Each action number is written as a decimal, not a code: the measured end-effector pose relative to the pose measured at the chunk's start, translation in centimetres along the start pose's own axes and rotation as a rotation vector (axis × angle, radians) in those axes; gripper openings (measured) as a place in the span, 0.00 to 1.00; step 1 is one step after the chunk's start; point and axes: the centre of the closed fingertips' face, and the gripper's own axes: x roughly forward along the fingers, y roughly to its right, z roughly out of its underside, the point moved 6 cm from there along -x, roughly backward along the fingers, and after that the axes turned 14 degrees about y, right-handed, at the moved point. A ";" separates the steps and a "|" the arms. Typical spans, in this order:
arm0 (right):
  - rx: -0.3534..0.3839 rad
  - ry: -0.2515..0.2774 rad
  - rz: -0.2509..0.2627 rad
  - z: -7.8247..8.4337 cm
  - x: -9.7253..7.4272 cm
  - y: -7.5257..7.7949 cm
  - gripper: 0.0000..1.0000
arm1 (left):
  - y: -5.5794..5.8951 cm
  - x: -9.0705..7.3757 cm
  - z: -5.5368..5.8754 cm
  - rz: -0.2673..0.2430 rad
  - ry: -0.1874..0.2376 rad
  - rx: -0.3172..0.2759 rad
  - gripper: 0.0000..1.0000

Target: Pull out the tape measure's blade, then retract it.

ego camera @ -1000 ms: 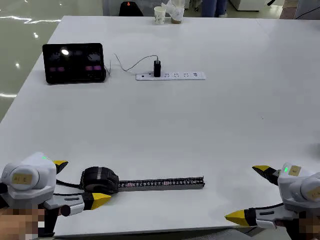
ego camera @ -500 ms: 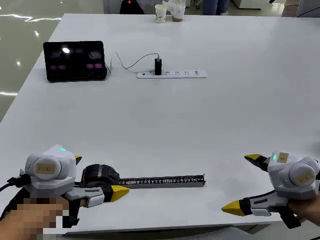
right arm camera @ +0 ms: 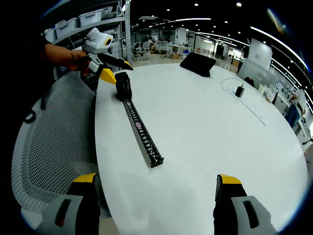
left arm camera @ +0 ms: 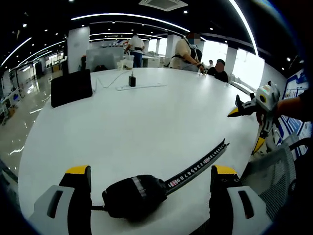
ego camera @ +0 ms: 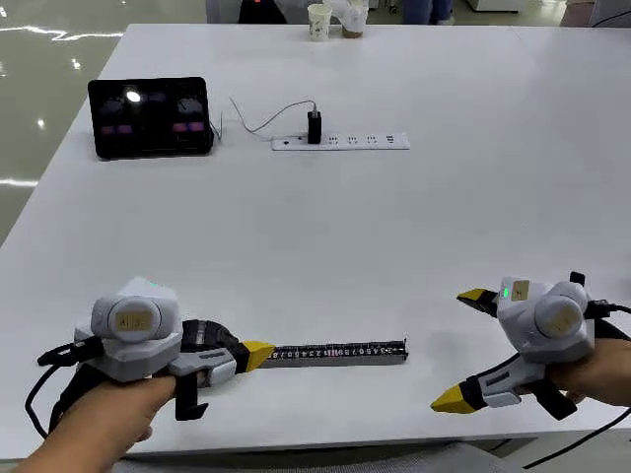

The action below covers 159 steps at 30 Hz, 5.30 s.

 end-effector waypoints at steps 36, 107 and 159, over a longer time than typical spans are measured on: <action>-0.152 -0.143 -0.183 -0.7 5.0 1.0 0.88 | -1.7 0.2 3.3 -0.222 0.123 -0.063 0.99; -0.117 -0.241 -0.199 0.1 6.5 0.1 0.10 | -1.3 0.1 4.3 -0.212 0.004 -0.105 0.62; -0.104 -0.296 -0.199 -0.8 7.5 -0.3 0.11 | -1.2 0.1 4.3 -0.211 0.002 -0.083 0.61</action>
